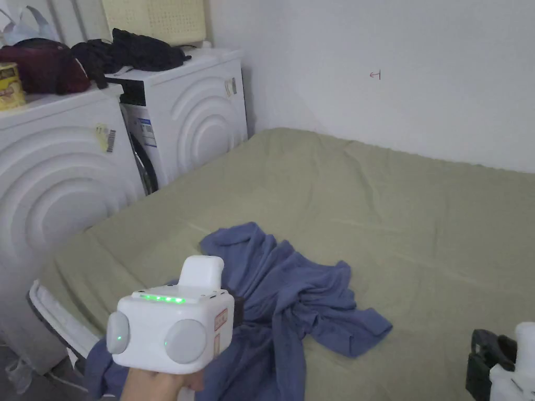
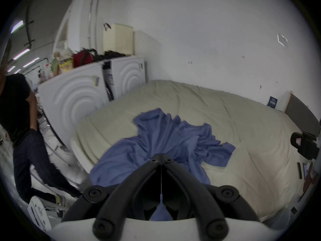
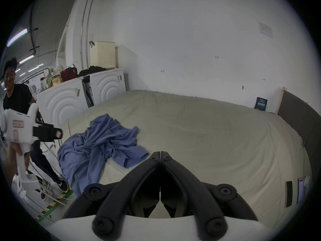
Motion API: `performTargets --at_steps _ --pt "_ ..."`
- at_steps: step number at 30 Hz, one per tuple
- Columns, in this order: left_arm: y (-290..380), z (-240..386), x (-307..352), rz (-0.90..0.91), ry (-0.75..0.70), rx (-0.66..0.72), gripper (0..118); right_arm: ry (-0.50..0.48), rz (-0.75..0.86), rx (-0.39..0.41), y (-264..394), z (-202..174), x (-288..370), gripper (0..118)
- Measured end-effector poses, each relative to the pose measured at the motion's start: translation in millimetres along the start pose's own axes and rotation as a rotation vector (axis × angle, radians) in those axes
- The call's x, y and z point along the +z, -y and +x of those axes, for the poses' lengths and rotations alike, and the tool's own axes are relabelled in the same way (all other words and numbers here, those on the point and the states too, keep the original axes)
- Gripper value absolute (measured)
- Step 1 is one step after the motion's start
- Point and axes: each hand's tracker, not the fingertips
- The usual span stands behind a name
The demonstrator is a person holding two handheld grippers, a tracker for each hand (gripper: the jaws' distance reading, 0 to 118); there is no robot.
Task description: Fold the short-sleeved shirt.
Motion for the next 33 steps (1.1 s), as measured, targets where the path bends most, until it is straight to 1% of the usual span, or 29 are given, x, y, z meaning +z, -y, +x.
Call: performTargets --at_steps 3,5,6,7,8,9,10,11,12,13,15,16,18,19,20,22,23,24,25,28,31,33 --pt "-1 11 -46 -0.093 0.045 0.005 0 0.01 -0.032 0.001 10 6 -4 0" --pt "0 15 -63 -0.154 0.062 0.002 0 0.016 -0.056 -0.007 17 11 -7 0" --pt "-3 16 -73 -0.114 0.065 0.02 0 0.016 -0.065 -0.013 20 13 -9 0" --pt "-5 19 -91 -0.153 0.083 0.028 17 0.016 -0.078 -0.022 24 14 -11 0" --pt "-5 24 -103 -0.187 0.103 0.04 59 0.011 -0.091 -0.03 27 16 -13 0" --pt "-4 26 -117 -0.238 0.098 0.031 114 0.007 -0.105 -0.039 30 18 -16 0" --pt "-1 26 -126 -0.295 0.077 -0.002 116 0.007 -0.113 -0.044 33 19 -17 0" --pt "-4 29 -129 -0.188 0.046 -0.026 113 0.005 -0.121 -0.048 35 20 -19 0" --pt "0 31 -136 -0.265 0.002 -0.031 114 0.005 -0.129 -0.048 38 21 -20 0" --pt "2 36 -146 -0.314 -0.013 -0.055 114 0.008 -0.135 -0.052 40 22 -20 0" --pt "8 35 -161 -0.351 -0.015 -0.075 114 0.003 -0.155 -0.057 43 26 -19 0" --pt "11 32 -163 -0.366 -0.015 -0.059 113 0.003 -0.16 -0.057 45 28 -17 0" --pt "16 33 -170 -0.371 0.007 -0.035 108 0.003 -0.172 -0.043 46 32 -13 0" --pt "16 31 -170 -0.36 0.001 -0.038 97 0.004 -0.178 -0.035 46 35 -10 0" --pt "14 33 -168 -0.339 -0.007 -0.072 80 0.004 -0.184 -0.029 47 38 -6 0" --pt "9 32 -158 -0.302 -0.019 -0.073 0 0.005 -0.192 -0.023 46 44 1 0" --pt "6 31 -151 -0.292 -0.025 -0.085 0 0.012 -0.191 -0.02 45 47 6 0" --pt "5 29 -149 -0.265 -0.06 -0.056 0 0.019 -0.19 -0.016 45 50 11 0" --pt "6 29 -149 -0.324 -0.005 -0.028 0 0.028 -0.187 -0.008 43 52 17 0" --pt "-1 34 -144 -0.308 -0.016 -0.048 0 0.061 -0.168 0.0 40 61 40 0" --pt "-11 45 -130 -0.318 0.083 0.018 0 0.082 -0.158 -0.032 38 75 64 0" --pt "-14 66 -120 -0.281 0.087 -0.019 0 0.101 -0.142 -0.051 39 84 80 0"
